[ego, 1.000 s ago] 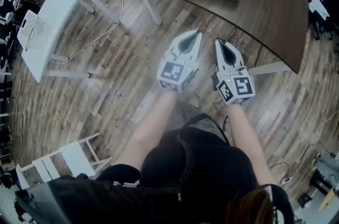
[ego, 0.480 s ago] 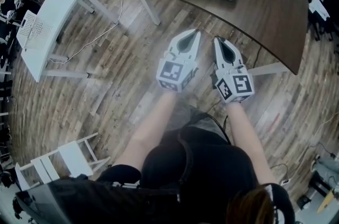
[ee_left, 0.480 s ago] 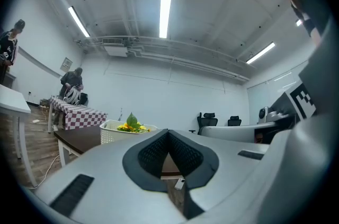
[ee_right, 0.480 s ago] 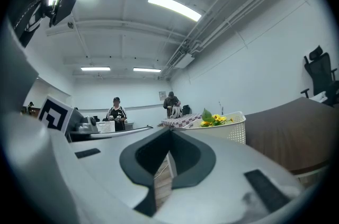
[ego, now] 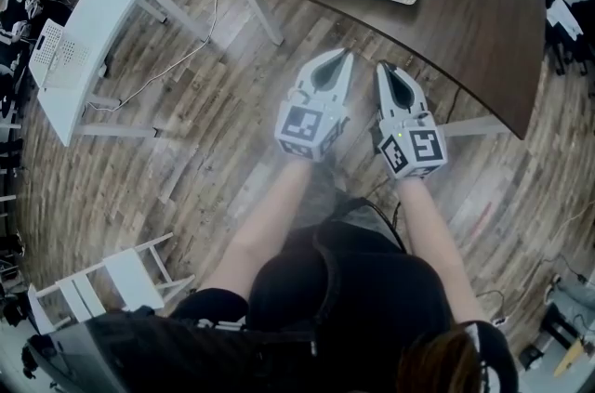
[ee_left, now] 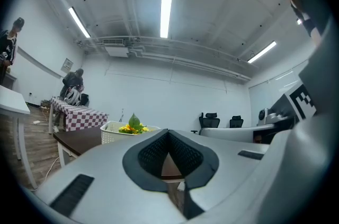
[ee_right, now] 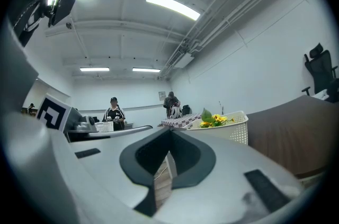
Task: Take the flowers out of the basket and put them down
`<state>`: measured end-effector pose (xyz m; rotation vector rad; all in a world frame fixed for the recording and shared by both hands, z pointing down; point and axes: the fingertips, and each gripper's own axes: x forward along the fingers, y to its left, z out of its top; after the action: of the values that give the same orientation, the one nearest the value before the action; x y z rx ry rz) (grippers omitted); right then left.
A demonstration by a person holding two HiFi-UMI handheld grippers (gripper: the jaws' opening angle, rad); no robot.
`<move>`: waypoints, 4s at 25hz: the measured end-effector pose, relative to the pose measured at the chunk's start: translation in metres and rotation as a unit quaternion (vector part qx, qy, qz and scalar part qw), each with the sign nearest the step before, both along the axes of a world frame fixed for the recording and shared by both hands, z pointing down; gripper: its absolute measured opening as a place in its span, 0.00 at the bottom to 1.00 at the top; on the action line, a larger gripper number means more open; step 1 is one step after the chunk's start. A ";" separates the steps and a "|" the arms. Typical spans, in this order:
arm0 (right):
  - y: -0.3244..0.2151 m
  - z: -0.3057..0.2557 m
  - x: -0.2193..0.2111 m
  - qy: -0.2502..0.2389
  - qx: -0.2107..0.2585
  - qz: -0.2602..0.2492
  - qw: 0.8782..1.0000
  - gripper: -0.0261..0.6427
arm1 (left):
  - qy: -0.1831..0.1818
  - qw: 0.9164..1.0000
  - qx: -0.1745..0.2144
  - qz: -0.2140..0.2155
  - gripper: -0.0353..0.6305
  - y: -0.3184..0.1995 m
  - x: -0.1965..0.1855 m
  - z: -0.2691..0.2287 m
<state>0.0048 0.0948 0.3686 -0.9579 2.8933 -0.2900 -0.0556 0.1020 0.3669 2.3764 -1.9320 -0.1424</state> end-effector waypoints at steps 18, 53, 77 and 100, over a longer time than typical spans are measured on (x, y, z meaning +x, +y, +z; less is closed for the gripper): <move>-0.086 0.002 -0.031 0.000 -0.002 0.033 0.999 0.04 | 0.005 1.000 -0.001 0.013 0.06 -0.090 -0.028 0.005; -0.185 0.016 -0.083 0.016 -0.018 0.066 0.998 0.04 | 0.025 0.999 -0.014 0.042 0.06 -0.191 -0.077 0.014; -0.244 0.012 -0.089 0.030 -0.001 0.034 0.999 0.04 | 0.011 1.000 -0.004 0.028 0.06 -0.245 -0.077 0.009; -0.325 0.014 -0.063 0.081 -0.046 0.076 0.993 0.04 | 0.011 1.000 0.005 0.016 0.06 -0.269 -0.085 0.002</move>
<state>-0.0584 -0.2301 0.3824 -1.2652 2.9502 -0.3512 -0.1406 -0.1667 0.3689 2.3993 -1.8882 -0.1775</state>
